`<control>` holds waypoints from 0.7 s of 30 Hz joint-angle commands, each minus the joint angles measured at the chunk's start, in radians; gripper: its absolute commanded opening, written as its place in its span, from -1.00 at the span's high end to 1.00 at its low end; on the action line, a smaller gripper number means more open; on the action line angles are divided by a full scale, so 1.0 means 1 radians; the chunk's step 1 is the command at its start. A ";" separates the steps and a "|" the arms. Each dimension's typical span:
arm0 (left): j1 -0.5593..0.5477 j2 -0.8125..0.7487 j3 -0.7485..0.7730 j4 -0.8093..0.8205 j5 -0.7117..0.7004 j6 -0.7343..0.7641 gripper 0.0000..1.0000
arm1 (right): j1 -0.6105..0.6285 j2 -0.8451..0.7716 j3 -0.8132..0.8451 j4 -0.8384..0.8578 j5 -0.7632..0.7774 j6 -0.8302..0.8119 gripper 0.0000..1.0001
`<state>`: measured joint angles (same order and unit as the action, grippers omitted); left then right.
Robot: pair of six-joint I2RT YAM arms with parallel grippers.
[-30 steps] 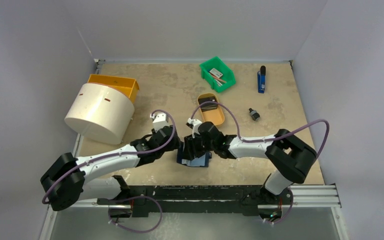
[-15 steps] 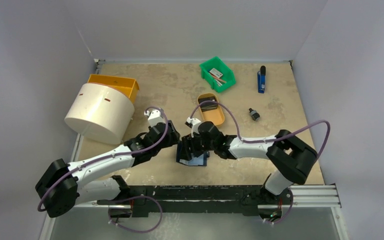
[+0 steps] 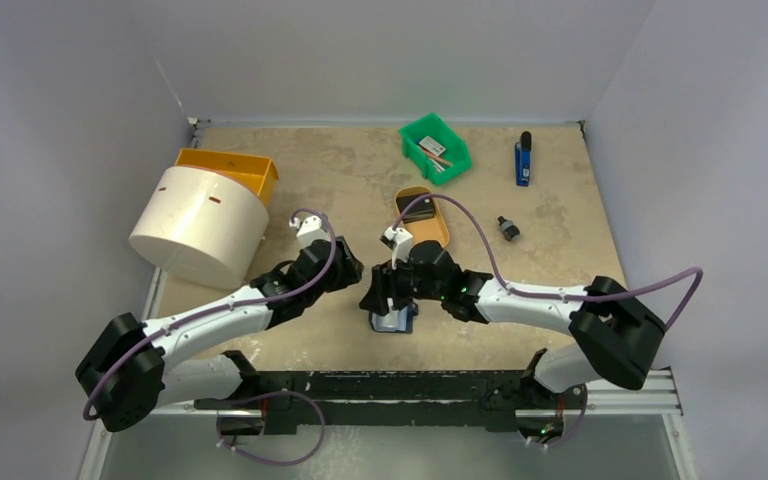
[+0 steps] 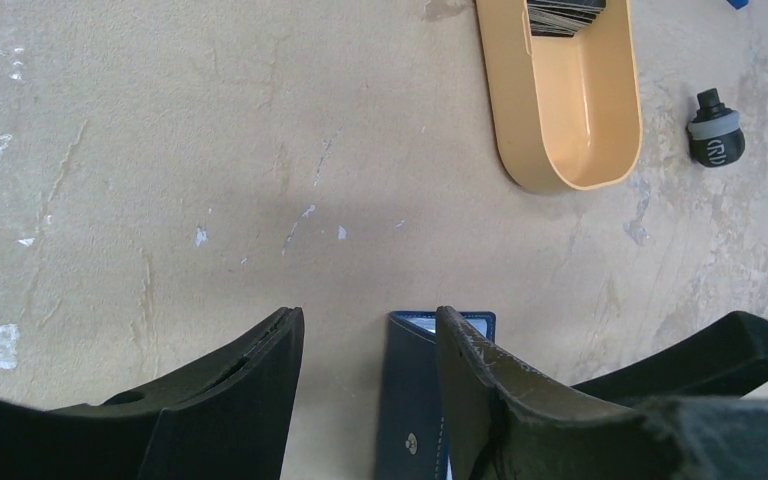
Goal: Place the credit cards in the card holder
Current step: Open the card holder at the center of the board.
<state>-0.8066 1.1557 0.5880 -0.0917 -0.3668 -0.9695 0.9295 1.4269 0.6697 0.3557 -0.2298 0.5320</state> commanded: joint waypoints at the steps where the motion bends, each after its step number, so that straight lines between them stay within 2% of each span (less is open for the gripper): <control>1: 0.009 -0.018 0.008 0.040 0.008 -0.010 -0.01 | 0.006 -0.021 -0.020 -0.002 -0.012 0.018 -0.20; 7: 0.010 -0.043 0.004 0.045 0.033 0.001 -0.03 | 0.005 0.002 -0.015 0.009 -0.007 0.022 -0.20; 16: 0.009 -0.040 0.024 0.076 0.139 0.055 -0.18 | 0.005 -0.224 -0.135 -0.036 0.119 0.067 -0.25; 21: 0.009 0.007 0.039 0.121 0.177 0.057 -0.19 | 0.005 -0.162 -0.130 0.012 0.065 0.045 -0.19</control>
<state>-0.8005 1.1366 0.5873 -0.0471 -0.2398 -0.9386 0.9295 1.2140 0.5297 0.3271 -0.1493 0.5861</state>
